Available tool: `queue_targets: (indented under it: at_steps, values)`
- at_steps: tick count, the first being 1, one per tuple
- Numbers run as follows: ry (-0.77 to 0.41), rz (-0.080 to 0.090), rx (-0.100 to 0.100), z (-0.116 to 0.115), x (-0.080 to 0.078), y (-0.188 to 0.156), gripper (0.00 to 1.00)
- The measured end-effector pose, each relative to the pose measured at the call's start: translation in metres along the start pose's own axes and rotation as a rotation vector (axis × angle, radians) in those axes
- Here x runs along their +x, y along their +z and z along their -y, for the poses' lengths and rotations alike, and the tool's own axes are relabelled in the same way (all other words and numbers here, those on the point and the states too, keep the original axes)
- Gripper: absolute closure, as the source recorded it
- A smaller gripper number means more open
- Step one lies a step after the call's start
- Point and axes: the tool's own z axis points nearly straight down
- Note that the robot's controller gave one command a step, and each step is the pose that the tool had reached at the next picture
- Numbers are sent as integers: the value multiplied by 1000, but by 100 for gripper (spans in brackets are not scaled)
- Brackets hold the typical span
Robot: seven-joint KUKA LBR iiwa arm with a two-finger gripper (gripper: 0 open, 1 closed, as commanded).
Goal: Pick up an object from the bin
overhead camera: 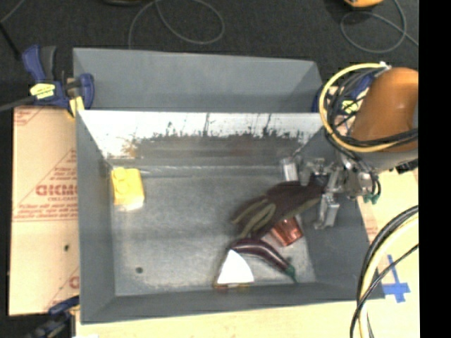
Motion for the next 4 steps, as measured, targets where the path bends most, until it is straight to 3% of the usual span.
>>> queue_targets:
  at_steps: [1, 2, 3, 4]
  values:
    - [-3, 7, 1, -1, -1, -5, 0]
    - [-71, 12, 3, -19, 9, 40, 0]
    - [-170, 13, 9, -38, 17, 78, 100]
    - [-171, 13, 9, -38, 17, 78, 100]
